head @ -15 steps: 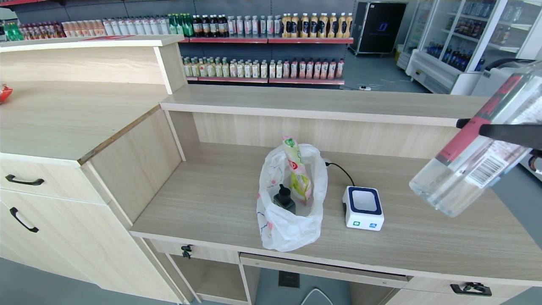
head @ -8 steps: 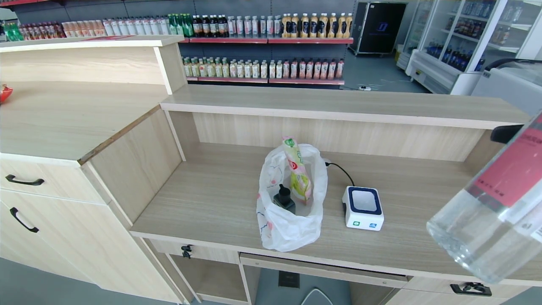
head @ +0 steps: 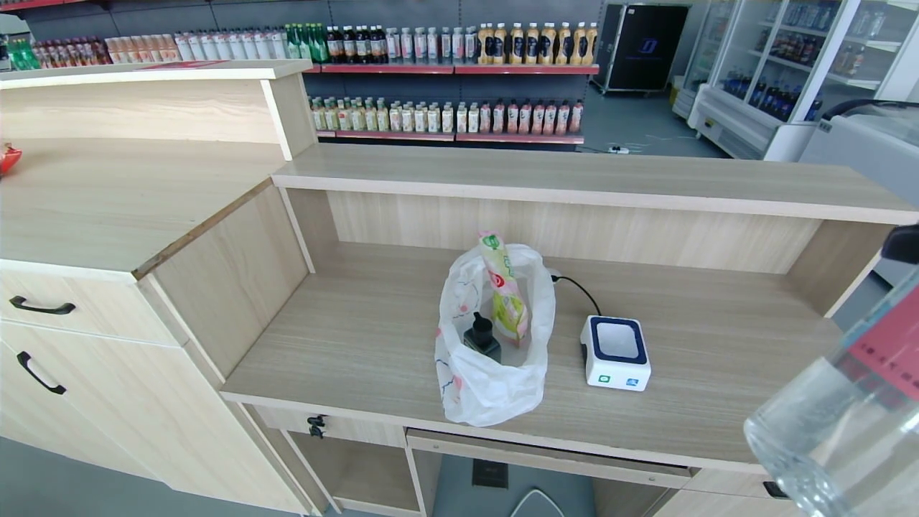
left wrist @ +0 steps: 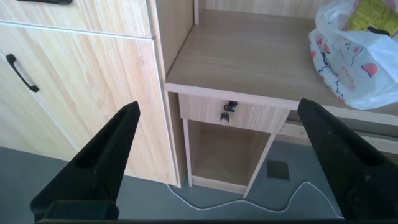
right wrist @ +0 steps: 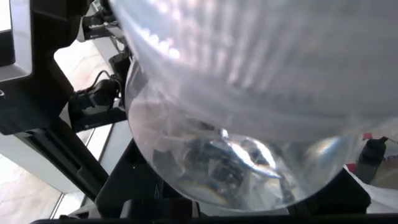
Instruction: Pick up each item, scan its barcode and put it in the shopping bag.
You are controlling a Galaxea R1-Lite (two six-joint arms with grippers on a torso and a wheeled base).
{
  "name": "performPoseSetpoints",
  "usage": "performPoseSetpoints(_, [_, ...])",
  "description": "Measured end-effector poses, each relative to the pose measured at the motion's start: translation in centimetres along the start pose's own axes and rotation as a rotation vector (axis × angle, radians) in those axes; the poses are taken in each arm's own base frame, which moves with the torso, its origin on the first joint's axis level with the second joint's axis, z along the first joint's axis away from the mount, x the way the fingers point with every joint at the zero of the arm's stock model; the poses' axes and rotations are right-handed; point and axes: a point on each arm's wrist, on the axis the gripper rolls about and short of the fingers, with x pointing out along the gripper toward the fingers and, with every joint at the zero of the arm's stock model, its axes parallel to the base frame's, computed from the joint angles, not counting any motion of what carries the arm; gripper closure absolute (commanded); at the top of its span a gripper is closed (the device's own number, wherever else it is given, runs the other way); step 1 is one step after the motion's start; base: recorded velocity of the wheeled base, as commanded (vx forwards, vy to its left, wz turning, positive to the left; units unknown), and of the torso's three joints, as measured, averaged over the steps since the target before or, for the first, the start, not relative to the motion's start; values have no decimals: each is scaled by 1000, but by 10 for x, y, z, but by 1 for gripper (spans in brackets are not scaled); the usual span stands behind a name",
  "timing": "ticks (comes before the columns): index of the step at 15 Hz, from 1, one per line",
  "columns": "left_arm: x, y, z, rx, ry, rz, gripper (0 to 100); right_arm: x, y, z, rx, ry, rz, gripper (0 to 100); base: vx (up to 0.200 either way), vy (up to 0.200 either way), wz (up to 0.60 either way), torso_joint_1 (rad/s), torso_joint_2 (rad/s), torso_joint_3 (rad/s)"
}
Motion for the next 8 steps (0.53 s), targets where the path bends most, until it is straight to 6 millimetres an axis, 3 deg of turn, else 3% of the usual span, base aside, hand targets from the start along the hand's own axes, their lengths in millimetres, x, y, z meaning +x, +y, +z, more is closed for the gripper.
performPoseSetpoints(8, [0,0,0,0,0,-1,0,2,8,2,-12,-4,45,100,0,0,0,0,0,0])
